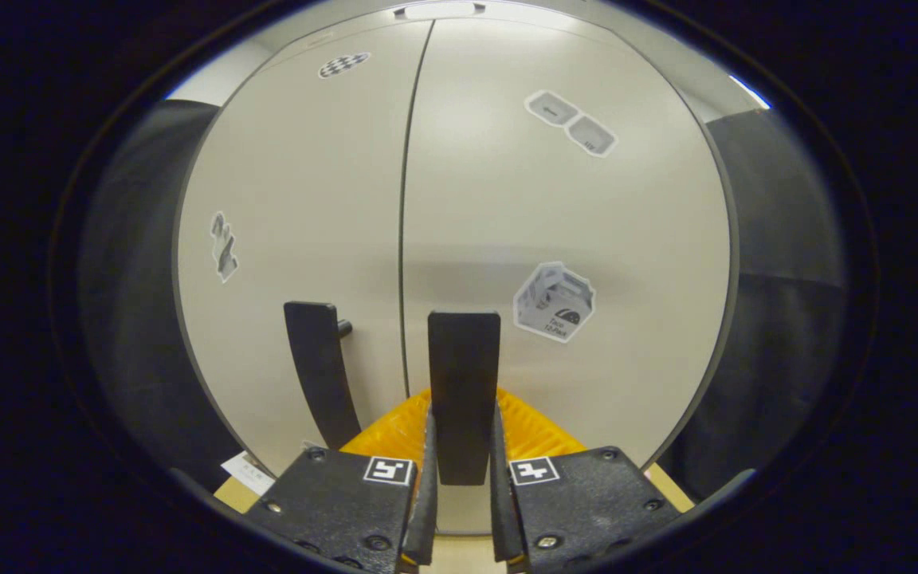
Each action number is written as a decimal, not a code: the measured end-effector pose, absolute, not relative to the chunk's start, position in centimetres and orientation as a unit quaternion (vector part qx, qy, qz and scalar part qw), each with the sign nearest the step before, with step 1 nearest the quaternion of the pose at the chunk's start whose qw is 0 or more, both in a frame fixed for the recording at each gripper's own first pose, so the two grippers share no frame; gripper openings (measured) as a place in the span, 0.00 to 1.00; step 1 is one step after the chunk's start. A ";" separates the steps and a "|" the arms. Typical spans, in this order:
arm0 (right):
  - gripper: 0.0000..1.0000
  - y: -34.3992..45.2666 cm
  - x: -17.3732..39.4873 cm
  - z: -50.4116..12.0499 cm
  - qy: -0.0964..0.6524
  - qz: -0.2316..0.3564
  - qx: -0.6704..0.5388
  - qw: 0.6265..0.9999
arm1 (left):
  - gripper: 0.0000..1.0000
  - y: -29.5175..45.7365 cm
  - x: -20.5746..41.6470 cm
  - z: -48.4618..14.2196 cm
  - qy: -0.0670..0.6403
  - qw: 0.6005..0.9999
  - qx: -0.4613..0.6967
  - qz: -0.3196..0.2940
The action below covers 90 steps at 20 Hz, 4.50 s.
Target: Open the right door of the double-door shoe cabinet with the right hand, and open the left door with the left hand.
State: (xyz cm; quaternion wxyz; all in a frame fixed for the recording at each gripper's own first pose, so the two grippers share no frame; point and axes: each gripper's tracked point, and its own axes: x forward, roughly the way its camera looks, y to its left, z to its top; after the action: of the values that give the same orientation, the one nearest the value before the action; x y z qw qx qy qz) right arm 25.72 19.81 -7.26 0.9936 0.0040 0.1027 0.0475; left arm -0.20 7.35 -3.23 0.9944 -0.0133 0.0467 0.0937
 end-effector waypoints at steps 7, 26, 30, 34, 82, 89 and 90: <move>0.20 18.2 20.0 -7.0 0.103 0.080 0.001 0.991 | 0.97 6.8 -1.8 -4.1 0.043 0.997 -0.035 0.059; 0.04 -6.7 8.3 -7.3 0.104 0.061 0.002 0.993 | 0.96 -3.1 -6.7 -2.1 0.029 0.997 -0.024 0.062; 0.03 -6.7 8.1 -6.5 0.087 0.079 -0.013 0.993 | 0.95 -4.6 -6.9 -2.0 0.032 0.997 -0.022 0.064; 0.04 -6.8 8.5 -6.8 0.089 0.085 -0.003 0.992 | 0.95 -5.5 -7.3 -2.2 0.042 0.997 -0.028 0.054; 1.00 2.1 -4.6 -5.1 0.060 0.066 0.022 0.996 | 0.96 -4.8 11.4 -4.5 0.035 0.998 -0.023 -0.049; 1.00 1.2 -4.3 -5.2 0.062 0.052 0.023 0.996 | 0.95 -8.0 18.6 -3.6 0.014 0.998 -0.010 -0.068; 1.00 0.9 -4.2 -5.2 0.062 0.047 0.023 0.997 | 0.95 -8.3 19.4 -3.7 0.017 0.997 -0.007 -0.070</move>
State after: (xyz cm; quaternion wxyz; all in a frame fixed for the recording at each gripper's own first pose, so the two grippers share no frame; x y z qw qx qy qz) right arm -4.25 0.93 -5.18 0.9967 0.0225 0.0621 0.0468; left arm 19.38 -8.33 -3.71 0.9974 -0.0068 0.0170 -0.0700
